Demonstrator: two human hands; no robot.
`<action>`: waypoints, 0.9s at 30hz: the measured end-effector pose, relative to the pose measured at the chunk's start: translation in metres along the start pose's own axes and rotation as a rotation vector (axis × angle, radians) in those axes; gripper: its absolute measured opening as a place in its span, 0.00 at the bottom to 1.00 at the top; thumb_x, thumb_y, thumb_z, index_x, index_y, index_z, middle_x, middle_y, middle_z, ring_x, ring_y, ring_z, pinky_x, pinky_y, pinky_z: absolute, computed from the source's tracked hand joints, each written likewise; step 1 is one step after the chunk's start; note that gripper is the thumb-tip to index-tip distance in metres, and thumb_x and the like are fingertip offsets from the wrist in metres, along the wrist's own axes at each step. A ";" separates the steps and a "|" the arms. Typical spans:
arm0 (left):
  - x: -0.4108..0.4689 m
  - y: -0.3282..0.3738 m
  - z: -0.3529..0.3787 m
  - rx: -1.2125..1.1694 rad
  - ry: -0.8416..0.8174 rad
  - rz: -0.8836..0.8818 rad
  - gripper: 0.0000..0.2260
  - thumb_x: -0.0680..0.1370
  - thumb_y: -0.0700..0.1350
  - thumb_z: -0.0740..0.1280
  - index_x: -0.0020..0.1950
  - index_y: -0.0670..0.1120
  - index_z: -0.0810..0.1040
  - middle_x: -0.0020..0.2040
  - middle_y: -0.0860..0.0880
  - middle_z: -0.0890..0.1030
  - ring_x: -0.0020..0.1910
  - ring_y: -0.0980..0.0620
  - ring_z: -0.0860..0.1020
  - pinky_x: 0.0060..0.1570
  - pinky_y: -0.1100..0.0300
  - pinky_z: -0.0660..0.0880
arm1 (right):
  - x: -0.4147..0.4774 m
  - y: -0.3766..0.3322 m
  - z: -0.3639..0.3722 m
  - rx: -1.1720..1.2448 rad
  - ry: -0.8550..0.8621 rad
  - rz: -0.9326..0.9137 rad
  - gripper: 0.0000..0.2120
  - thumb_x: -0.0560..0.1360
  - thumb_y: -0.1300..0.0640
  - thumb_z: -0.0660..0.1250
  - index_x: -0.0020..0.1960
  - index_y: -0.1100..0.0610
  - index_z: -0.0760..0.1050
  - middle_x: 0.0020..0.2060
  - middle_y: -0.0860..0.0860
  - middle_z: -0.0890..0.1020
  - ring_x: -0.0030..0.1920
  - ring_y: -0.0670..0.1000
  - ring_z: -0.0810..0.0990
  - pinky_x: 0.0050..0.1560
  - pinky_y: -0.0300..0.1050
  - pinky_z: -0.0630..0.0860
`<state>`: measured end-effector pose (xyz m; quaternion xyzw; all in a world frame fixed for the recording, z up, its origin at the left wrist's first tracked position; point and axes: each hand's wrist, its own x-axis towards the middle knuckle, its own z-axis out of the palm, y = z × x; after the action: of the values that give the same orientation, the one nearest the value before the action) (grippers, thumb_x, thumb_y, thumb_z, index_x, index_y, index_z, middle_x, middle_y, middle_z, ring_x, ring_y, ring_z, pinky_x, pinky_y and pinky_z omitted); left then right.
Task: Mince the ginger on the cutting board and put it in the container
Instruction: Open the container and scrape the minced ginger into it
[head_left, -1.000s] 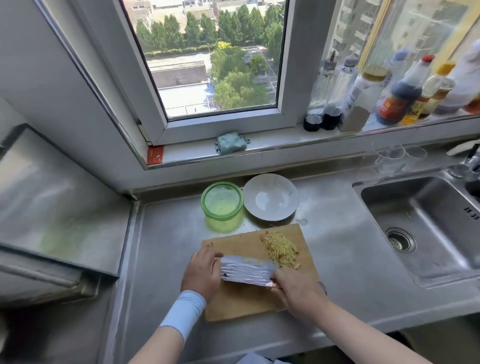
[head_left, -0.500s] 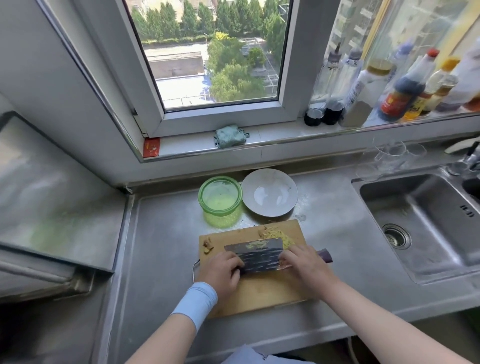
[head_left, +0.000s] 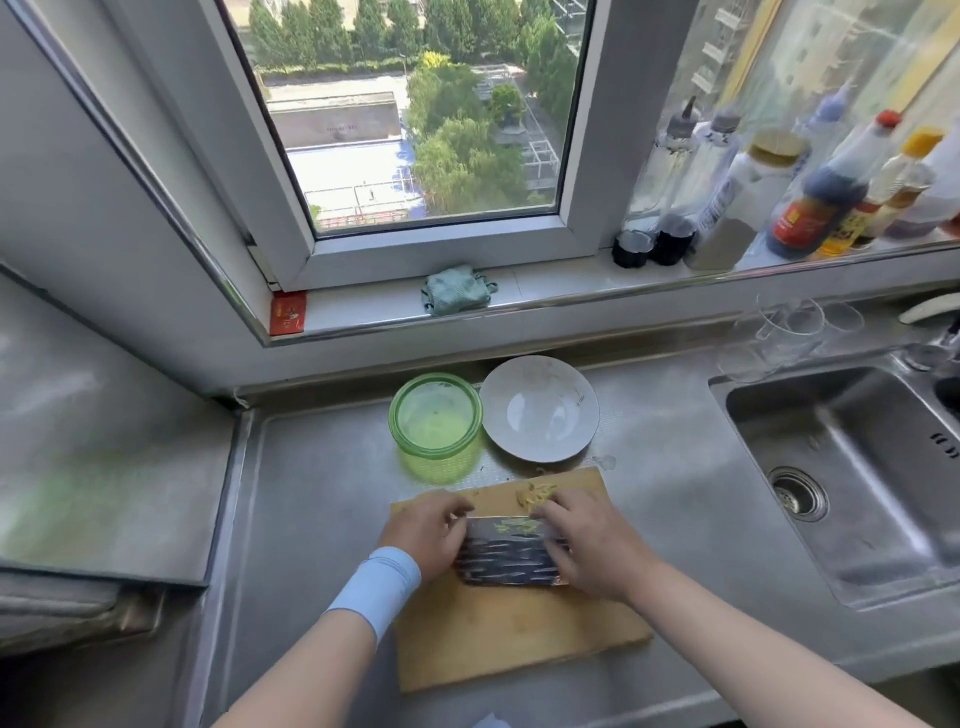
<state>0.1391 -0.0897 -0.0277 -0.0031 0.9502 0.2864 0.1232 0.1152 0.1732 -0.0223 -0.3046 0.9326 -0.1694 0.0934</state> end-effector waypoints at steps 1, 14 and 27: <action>0.007 -0.005 -0.007 -0.002 0.055 0.009 0.10 0.78 0.47 0.65 0.57 0.55 0.81 0.52 0.58 0.81 0.52 0.57 0.77 0.54 0.57 0.75 | 0.017 -0.006 -0.005 -0.008 0.022 -0.008 0.14 0.74 0.53 0.66 0.60 0.48 0.74 0.50 0.47 0.75 0.48 0.53 0.75 0.50 0.45 0.72; 0.101 -0.058 -0.073 0.044 0.084 -0.136 0.26 0.76 0.36 0.60 0.74 0.50 0.68 0.75 0.53 0.65 0.72 0.48 0.65 0.67 0.50 0.69 | 0.205 -0.078 0.016 -0.310 -0.202 0.030 0.32 0.76 0.42 0.67 0.73 0.56 0.63 0.69 0.58 0.69 0.69 0.62 0.68 0.63 0.57 0.70; 0.102 -0.101 -0.081 0.228 0.055 0.193 0.26 0.77 0.36 0.63 0.75 0.47 0.68 0.80 0.53 0.57 0.79 0.52 0.53 0.74 0.61 0.51 | 0.229 -0.101 0.051 -0.674 -0.225 0.059 0.26 0.71 0.39 0.66 0.55 0.61 0.81 0.51 0.64 0.83 0.46 0.71 0.83 0.26 0.55 0.79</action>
<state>0.0291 -0.2117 -0.0415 0.0946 0.9754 0.1869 0.0688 0.0007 -0.0541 -0.0477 -0.3078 0.9284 0.1853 0.0946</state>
